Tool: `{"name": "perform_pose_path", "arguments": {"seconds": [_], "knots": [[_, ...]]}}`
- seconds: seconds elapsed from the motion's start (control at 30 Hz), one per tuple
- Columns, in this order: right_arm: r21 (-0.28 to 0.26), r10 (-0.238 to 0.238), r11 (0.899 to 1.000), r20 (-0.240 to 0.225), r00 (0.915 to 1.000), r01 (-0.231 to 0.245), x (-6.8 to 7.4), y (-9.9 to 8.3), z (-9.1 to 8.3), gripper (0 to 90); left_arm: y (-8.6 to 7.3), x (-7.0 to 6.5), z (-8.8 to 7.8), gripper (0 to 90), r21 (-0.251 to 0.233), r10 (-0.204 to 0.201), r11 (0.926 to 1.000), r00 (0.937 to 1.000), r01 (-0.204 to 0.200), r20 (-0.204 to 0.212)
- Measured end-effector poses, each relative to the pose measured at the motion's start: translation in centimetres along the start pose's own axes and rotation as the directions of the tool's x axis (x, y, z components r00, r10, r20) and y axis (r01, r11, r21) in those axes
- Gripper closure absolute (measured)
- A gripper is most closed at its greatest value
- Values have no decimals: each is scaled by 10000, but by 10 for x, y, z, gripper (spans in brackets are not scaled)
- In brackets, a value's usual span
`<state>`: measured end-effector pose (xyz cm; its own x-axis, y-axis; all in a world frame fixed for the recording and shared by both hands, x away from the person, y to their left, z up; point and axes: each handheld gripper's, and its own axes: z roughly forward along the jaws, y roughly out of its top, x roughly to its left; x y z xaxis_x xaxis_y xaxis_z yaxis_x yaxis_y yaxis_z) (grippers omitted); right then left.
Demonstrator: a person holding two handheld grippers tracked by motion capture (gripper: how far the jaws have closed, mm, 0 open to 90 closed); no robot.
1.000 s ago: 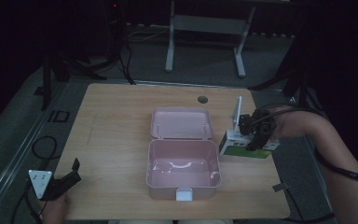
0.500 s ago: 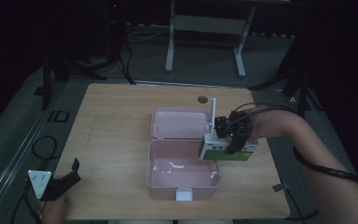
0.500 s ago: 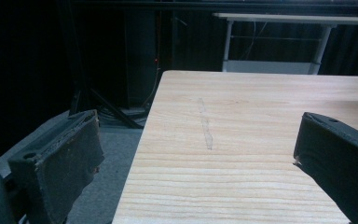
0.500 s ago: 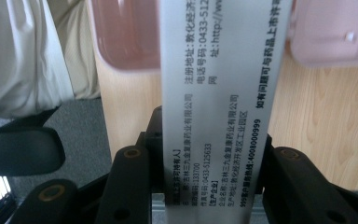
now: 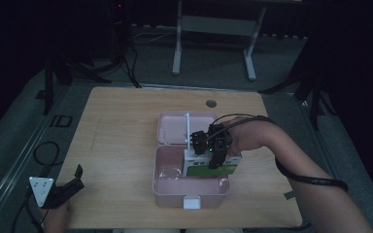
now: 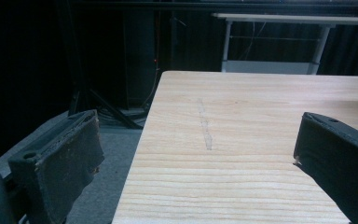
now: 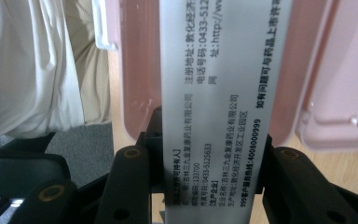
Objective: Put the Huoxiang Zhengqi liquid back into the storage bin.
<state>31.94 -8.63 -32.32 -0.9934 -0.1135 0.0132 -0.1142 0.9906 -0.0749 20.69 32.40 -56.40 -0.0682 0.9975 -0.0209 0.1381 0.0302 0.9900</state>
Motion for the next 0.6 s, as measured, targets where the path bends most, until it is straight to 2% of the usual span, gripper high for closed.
{"name": "perform_pose_path", "arguments": {"seconds": [0.2, 0.6], "knots": [[-25, -162, 9999, -55, 9999, 162, 4, 10, 9, 637, 0, 0, 0, 11, 6, 17, 10000, 10000, -17, 13], [181, -91, 9998, -366, 9993, 98, 3, 27, 48, 636, 0, 0, 0, 11, 19, 43, 10000, 10000, -43, 12]]}}
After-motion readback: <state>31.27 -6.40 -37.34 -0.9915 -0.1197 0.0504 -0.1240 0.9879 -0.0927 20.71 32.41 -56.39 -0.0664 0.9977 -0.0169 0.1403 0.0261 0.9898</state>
